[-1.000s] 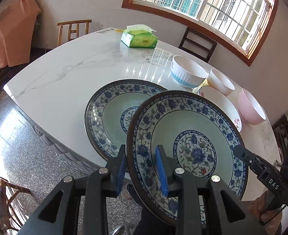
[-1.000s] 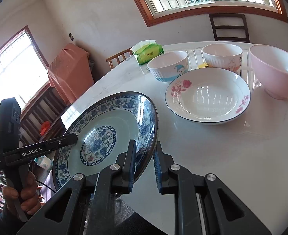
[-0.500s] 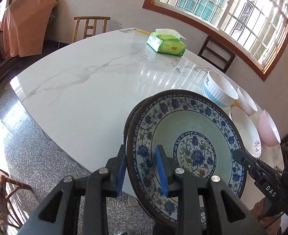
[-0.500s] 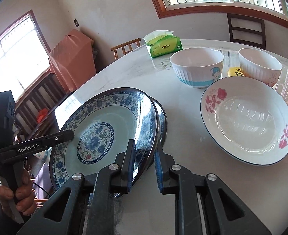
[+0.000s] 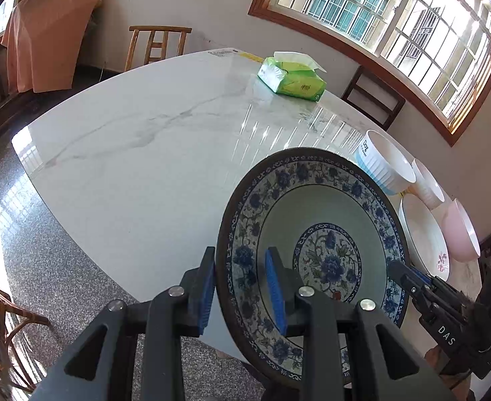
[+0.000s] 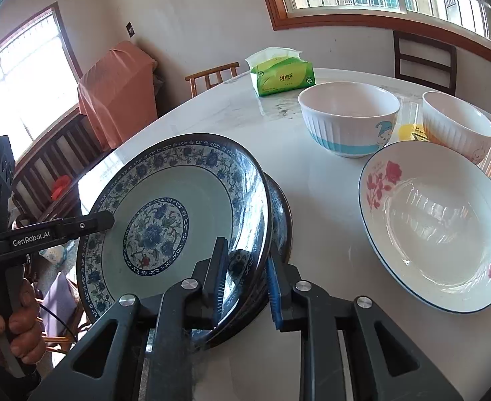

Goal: Organize plates and bowls
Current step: 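Lift the blue-and-white plate with both tools and lower it onto the other floral plate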

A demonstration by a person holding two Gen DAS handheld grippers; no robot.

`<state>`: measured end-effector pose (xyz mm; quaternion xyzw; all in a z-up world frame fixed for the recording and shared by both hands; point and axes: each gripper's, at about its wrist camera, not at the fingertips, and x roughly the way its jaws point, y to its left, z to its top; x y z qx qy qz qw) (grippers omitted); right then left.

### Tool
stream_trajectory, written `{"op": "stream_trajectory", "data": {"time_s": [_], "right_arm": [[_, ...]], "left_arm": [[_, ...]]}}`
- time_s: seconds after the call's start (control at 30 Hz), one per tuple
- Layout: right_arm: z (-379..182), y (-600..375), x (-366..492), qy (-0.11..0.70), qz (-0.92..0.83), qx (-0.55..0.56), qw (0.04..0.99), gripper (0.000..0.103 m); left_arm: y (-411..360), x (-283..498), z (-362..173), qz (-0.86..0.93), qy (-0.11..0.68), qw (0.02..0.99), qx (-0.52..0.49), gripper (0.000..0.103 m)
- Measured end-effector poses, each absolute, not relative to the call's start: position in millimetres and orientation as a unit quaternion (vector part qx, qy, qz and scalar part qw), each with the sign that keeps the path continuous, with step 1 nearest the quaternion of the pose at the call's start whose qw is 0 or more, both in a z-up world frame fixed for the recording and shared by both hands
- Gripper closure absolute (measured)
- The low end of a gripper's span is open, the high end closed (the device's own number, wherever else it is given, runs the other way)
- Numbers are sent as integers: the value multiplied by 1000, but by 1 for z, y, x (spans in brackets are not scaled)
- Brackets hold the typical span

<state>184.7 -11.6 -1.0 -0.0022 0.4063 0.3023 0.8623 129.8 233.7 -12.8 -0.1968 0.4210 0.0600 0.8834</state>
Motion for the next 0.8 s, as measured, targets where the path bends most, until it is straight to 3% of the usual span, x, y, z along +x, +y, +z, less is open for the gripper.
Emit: {"op": "stream_trajectory", "data": {"time_s": [0.8], "right_arm": [[1, 3, 178, 386, 278, -56, 878, 71]], "left_arm": [[237, 135, -27, 54, 428, 877, -209, 75]]}}
